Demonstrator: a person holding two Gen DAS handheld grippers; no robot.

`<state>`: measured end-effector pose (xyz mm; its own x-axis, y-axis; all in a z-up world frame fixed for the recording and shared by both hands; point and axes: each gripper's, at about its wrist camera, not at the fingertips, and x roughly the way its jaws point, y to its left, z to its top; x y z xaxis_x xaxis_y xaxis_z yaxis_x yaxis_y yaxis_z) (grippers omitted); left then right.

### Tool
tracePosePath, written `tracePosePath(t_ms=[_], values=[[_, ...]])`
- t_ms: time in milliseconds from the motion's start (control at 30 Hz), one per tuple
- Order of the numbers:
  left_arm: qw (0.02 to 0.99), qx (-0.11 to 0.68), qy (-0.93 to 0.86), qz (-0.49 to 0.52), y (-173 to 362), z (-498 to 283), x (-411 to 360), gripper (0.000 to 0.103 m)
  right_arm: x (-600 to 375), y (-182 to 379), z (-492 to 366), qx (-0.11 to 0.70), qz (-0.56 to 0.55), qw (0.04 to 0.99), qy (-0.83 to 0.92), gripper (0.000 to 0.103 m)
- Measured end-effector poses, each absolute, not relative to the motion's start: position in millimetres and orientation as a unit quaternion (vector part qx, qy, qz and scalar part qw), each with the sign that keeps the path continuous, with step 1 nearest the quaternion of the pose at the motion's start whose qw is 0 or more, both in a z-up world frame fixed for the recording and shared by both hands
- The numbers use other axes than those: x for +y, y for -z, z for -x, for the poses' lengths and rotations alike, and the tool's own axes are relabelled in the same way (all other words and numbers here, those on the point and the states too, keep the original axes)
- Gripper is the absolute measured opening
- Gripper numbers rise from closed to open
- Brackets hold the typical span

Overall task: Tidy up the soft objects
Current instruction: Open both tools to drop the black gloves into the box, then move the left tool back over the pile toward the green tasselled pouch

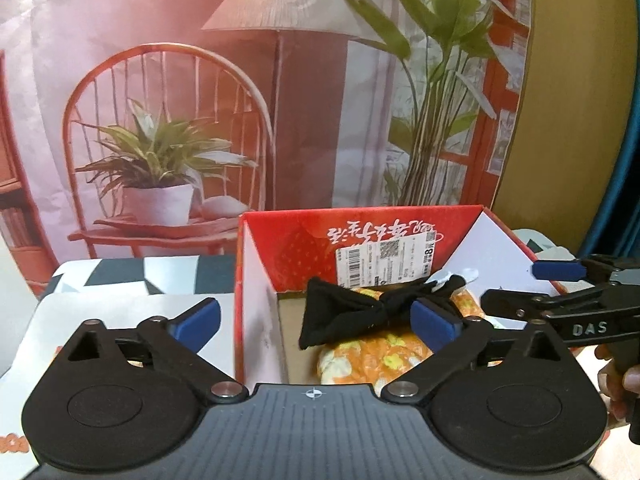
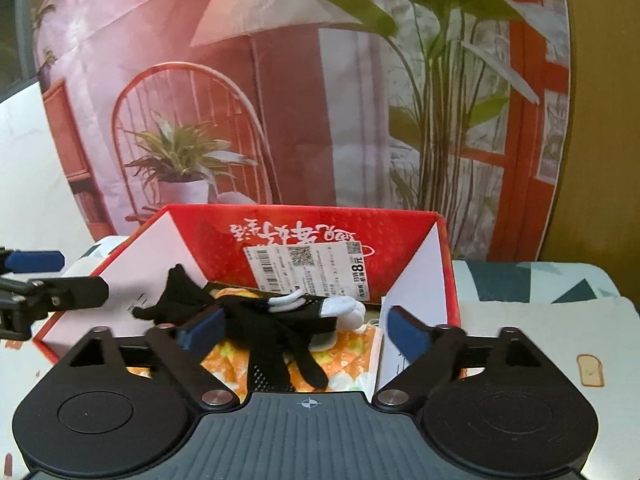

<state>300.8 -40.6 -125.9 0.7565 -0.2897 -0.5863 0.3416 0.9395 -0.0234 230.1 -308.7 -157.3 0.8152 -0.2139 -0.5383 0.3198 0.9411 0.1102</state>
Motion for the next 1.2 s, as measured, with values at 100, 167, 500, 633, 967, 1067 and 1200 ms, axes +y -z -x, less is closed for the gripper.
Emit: tracePosePath(t_ms=[100,167,500,633,967,1067,1200], values=[[0.938,0.304,0.159,-0.047,121.8,-292.2,-36.3,0.103,-302.9,154.8,-222.3,0.27,-0.097,0.948,0.138,0.102],[0.939,0.302,0.154,-0.048,120.0,-286.6,-32.7,0.103,-298.6,153.7,-217.6,0.275,-0.094,0.947,0.137,0.102],[0.943,0.296,0.142,-0.053,116.7,-242.7,-12.5,0.103,-275.9,148.7,-181.2,0.259,-0.088,0.951,0.142,0.102],[0.945,0.293,0.139,-0.052,116.7,-224.6,-4.9,0.103,-265.0,147.4,-166.5,0.252,-0.083,0.954,0.138,0.102],[0.946,0.291,0.136,-0.047,127.8,-163.6,13.2,0.103,-234.3,158.8,-121.2,0.246,-0.087,0.959,0.114,0.102],[0.944,0.295,0.14,-0.051,135.2,-144.5,15.7,0.103,-224.0,166.8,-105.6,0.248,-0.084,0.959,0.105,0.102],[0.941,0.303,0.144,-0.053,148.5,-124.0,21.1,0.103,-210.9,179.6,-87.3,0.254,-0.084,0.959,0.094,0.101]])
